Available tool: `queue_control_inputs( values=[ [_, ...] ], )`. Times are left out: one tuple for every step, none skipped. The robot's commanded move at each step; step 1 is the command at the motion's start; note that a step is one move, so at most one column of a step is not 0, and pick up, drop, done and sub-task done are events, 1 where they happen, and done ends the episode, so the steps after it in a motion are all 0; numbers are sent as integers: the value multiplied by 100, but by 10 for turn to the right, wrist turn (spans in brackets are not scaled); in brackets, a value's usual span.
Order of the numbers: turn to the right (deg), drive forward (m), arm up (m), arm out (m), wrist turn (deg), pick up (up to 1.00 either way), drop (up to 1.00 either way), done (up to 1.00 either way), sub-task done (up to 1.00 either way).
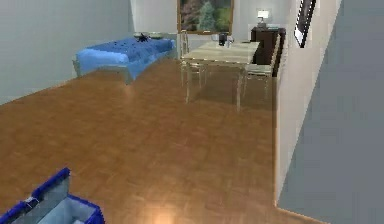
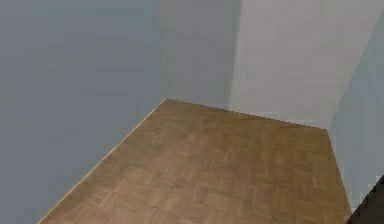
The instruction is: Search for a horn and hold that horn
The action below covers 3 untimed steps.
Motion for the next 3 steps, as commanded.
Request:
queue_control_inputs(
  values=[
    [0,100,0,0,0,0,0,0,0],
    [0,15,0,0,0,0,0,0,0],
    [-180,0,0,0,0,0,0,0,0]
  ],
)
